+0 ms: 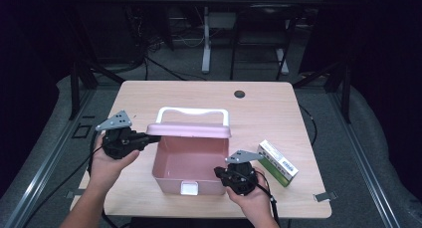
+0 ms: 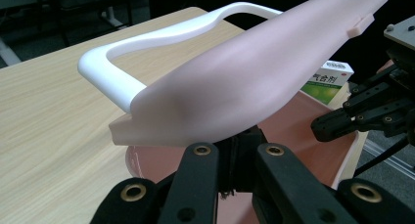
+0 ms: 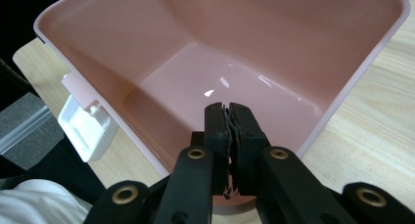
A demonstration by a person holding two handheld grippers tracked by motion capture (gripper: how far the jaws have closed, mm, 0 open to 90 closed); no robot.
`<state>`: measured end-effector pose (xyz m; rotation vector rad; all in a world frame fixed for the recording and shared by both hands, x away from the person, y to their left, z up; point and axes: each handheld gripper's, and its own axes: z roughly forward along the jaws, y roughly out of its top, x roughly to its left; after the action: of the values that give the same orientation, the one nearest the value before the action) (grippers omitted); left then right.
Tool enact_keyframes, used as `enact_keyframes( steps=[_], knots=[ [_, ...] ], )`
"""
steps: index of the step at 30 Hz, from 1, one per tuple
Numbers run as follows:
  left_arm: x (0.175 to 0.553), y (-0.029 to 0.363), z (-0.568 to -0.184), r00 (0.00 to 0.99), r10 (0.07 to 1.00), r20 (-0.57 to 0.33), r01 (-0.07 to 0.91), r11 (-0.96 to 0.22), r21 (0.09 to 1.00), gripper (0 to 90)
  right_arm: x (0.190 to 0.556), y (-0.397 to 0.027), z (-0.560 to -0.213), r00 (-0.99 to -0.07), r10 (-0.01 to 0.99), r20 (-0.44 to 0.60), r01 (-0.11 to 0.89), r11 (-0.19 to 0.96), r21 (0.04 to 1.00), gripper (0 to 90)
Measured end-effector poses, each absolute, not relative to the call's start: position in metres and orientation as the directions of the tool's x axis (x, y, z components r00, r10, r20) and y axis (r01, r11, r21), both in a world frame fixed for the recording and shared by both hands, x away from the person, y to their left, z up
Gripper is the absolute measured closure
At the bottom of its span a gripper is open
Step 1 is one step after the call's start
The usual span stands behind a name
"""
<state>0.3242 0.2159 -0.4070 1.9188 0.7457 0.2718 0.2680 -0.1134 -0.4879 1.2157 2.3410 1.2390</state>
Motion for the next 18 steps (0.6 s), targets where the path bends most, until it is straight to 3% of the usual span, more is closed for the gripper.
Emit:
enact_keyframes(
  steps=[18],
  knots=[
    [0.3250,0.2168,-0.4070,0.783,0.607,-0.136,0.378,-0.290,0.880,89.8,0.2687,-0.1149,-0.4884,-0.633,0.753,0.182,0.570,0.293,0.768,88.5]
  ],
)
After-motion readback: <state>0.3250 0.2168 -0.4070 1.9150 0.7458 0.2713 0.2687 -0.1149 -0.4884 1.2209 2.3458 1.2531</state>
